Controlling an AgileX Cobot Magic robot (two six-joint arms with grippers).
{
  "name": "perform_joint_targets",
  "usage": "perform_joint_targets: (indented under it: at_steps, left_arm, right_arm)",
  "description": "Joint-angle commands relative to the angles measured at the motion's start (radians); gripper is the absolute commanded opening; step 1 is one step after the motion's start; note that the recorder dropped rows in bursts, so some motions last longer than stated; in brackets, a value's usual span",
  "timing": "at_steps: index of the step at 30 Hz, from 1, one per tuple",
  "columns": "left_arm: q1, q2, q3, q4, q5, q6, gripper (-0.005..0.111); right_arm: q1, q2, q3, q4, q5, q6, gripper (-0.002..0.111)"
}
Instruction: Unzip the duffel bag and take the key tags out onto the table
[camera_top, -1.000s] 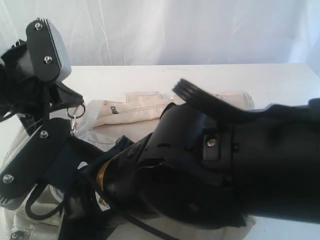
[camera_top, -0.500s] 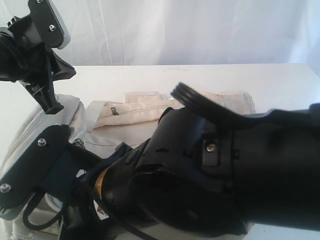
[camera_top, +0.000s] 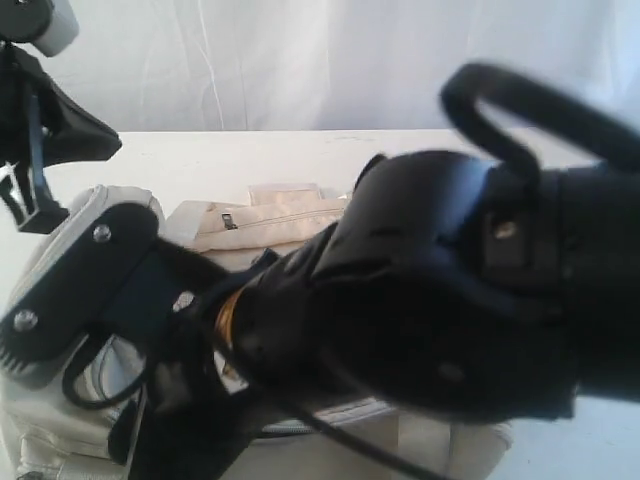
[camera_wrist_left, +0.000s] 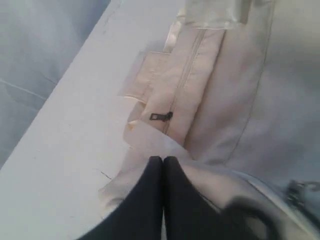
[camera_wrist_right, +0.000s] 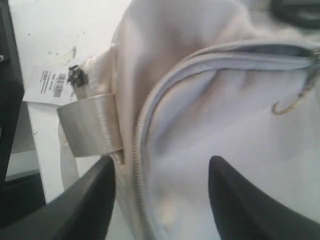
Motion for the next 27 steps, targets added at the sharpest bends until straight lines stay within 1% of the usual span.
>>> perform_joint_targets:
  at_steps: [1, 3, 5, 6, 7, 9, 11, 14, 17, 20, 24, 25, 27]
  left_arm:
    - [0.003, -0.096, -0.005, 0.004, 0.233, -0.151, 0.018]
    - [0.001, -0.132, -0.002, -0.004, 0.331, -0.214, 0.034]
    - [0.001, -0.164, 0.018, -0.028, 0.399, -0.247, 0.049]
    - [0.001, -0.18, 0.035, -0.03, 0.416, -0.269, 0.054]
    - [0.001, -0.193, 0.057, -0.028, 0.431, -0.287, 0.056]
    - [0.001, -0.221, 0.112, -0.013, 0.463, -0.325, 0.054]
    - [0.001, -0.245, 0.176, -0.021, 0.465, -0.329, 0.053]
    - [0.001, -0.287, 0.288, -0.078, 0.382, -0.323, 0.052]
    - [0.001, -0.305, 0.372, -0.134, 0.279, -0.297, 0.052]
    - [0.001, -0.305, 0.431, -0.146, 0.194, -0.295, 0.052]
    - [0.001, -0.305, 0.472, -0.148, 0.144, -0.295, 0.052]
    - [0.001, -0.305, 0.474, -0.149, 0.144, -0.295, 0.052]
    - [0.001, -0.305, 0.473, -0.15, 0.144, -0.297, 0.052]
  right_arm:
    - [-0.056, -0.065, -0.051, -0.045, 0.088, 0.032, 0.05]
    - [-0.072, -0.069, -0.064, -0.04, 0.122, 0.026, 0.05]
    - [-0.077, -0.069, -0.068, -0.024, 0.14, -0.009, 0.05]
    - [-0.077, -0.064, -0.068, -0.002, 0.145, -0.044, 0.05]
    - [-0.077, -0.062, -0.068, 0.034, 0.15, -0.087, 0.05]
    - [-0.077, -0.056, -0.068, 0.098, 0.157, -0.146, 0.05]
    - [-0.077, -0.046, -0.068, 0.117, 0.164, -0.162, 0.05]
    - [-0.077, -0.022, -0.068, 0.117, 0.169, -0.168, 0.05]
    - [-0.077, 0.003, -0.068, 0.139, 0.169, -0.19, 0.05]
    - [-0.077, 0.022, -0.068, 0.157, 0.167, -0.196, 0.05]
    - [-0.077, 0.044, -0.068, 0.156, 0.16, -0.196, 0.049]
    - [-0.077, 0.049, -0.068, 0.149, 0.156, -0.196, 0.047]
    - [-0.077, 0.049, -0.068, 0.127, 0.143, -0.196, 0.038]
